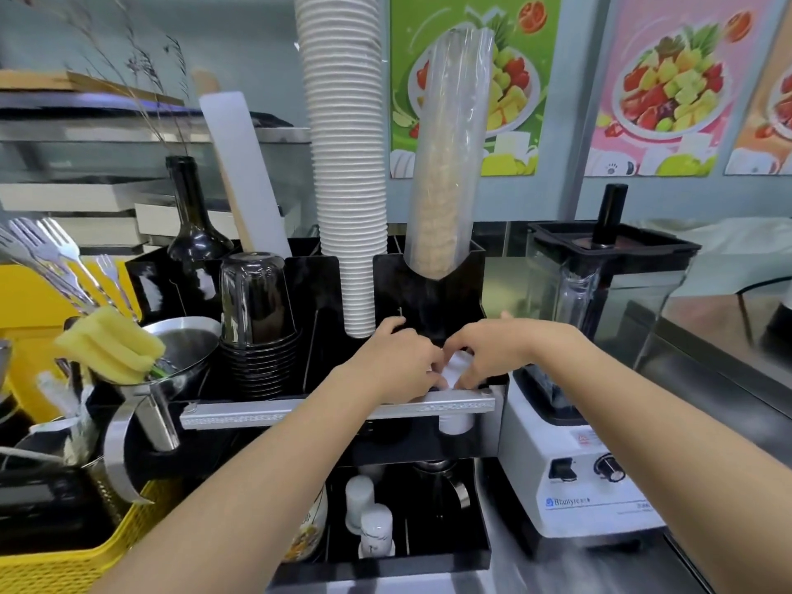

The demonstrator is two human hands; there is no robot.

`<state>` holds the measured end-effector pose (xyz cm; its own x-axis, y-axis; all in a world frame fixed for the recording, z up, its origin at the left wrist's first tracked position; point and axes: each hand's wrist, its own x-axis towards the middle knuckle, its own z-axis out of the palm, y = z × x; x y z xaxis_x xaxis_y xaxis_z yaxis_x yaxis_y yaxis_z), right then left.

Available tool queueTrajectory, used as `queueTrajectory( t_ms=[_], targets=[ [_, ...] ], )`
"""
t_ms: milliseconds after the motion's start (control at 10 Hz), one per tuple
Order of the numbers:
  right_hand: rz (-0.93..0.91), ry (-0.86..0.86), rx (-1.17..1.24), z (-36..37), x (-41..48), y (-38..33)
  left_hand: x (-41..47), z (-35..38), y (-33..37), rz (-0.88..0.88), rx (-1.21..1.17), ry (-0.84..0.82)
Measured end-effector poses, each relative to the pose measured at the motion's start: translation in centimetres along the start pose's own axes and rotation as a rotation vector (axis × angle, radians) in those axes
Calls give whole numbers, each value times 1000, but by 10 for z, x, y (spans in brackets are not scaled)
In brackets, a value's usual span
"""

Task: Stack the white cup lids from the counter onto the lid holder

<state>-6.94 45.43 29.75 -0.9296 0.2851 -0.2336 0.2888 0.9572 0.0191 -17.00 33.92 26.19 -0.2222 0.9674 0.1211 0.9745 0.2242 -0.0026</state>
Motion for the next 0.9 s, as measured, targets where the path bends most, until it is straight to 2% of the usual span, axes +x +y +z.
queueTrajectory(
  t_ms=[700,800,900],
  targets=[
    [9,-1,29,5,2,1,-6,5,-4,7,33,32],
    [-3,37,109,-3,-6,3,-9,3,-4,39,58,109],
    [-10,234,214,-18,-21,8,-11,-4,-8,33,31,258]
  ],
)
